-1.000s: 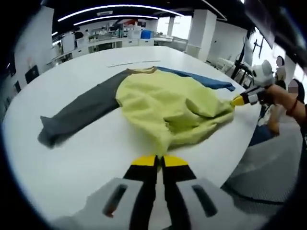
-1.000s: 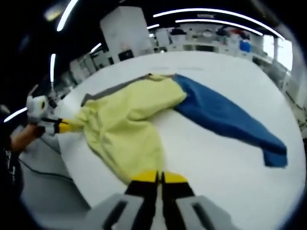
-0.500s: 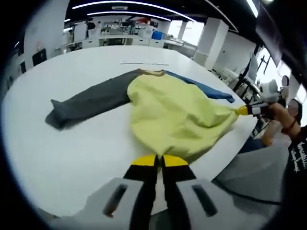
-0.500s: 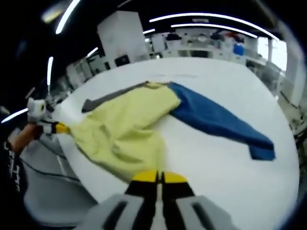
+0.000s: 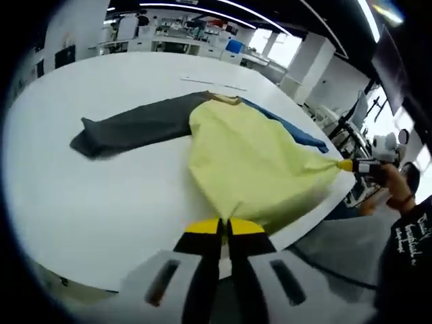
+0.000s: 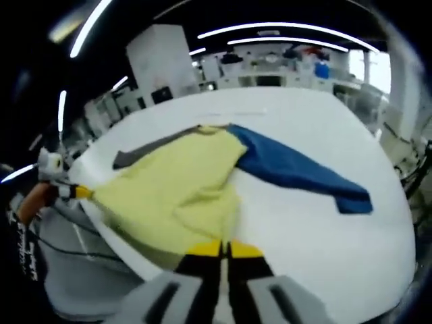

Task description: Fold the garment on the visible template until the final outline fits inside the template.

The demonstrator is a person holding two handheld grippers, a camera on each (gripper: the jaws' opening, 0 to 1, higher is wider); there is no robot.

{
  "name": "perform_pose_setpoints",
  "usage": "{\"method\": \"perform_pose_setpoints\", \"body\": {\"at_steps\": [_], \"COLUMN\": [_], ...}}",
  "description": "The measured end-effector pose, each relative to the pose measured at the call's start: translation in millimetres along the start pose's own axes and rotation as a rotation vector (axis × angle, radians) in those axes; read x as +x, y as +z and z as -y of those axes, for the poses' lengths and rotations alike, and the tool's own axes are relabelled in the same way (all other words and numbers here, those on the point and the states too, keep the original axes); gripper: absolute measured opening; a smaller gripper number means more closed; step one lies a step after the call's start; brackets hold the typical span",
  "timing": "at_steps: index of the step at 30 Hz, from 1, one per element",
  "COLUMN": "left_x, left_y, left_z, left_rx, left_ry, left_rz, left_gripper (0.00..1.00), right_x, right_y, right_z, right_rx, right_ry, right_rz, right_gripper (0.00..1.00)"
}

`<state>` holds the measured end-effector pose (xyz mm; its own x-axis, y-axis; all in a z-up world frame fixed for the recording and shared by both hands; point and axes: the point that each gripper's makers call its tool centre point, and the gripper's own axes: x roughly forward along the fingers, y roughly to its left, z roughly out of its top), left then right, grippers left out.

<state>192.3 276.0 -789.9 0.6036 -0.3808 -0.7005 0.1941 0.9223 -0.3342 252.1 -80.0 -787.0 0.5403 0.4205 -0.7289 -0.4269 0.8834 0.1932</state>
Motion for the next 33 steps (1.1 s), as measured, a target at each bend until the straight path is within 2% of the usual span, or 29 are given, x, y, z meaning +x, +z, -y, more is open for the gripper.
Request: {"method": "perform_pose_setpoints", "body": {"at_steps": [2, 8, 15, 24, 26, 27, 29, 31, 33], "left_x": [2.5, 9.1, 13.8, 19.6, 18.3, 17.3, 16.9, 15.5, 13.6], "left_y": [-9.6, -35.3, -50.2, -59.6, -58.1, -56.4, -53.8, -51.3, -48.1], "left_z": [-0.3, -1.9, -9.4, -18.6, -21.4, -26.0, -28.4, -28.3, -26.9], "left_rx": [-0.026, -0.018, 0.013, 0.052, 0.083, 0.133, 0.165, 0.189, 0.210], "left_ry": [-0.001, 0.027, 0.067, 0.099, 0.112, 0.130, 0.139, 0.145, 0.142], "left_rz": [-0.037, -0.127, -0.187, -0.221, -0.219, -0.217, -0.206, -0.190, -0.176], "left_gripper": [0.00, 0.00, 0.00, 0.01, 0.01, 0.02, 0.06, 0.12, 0.17], "right_x": [4.1, 14.3, 17.5, 15.1, 15.9, 16.0, 15.1, 13.5, 13.4], "right_y": [-8.5, -41.6, -65.5, -75.4, -75.7, -75.8, -73.5, -73.0, -70.8], "right_z": [-3.3, 1.3, -6.1, -11.8, -15.2, -14.4, -15.5, -16.3, -15.0], "right_rx": [-0.011, -0.014, 0.002, 0.021, -0.010, -0.036, -0.054, -0.065, -0.078], "right_ry": [-0.006, -0.032, -0.028, -0.028, -0.007, -0.009, -0.019, -0.017, -0.014], "right_rz": [-0.009, -0.087, -0.144, -0.164, -0.173, -0.179, -0.168, -0.169, -0.161], "right_gripper": [0.00, 0.00, 0.00, 0.00, 0.00, 0.00, 0.00, 0.05, 0.15]}}
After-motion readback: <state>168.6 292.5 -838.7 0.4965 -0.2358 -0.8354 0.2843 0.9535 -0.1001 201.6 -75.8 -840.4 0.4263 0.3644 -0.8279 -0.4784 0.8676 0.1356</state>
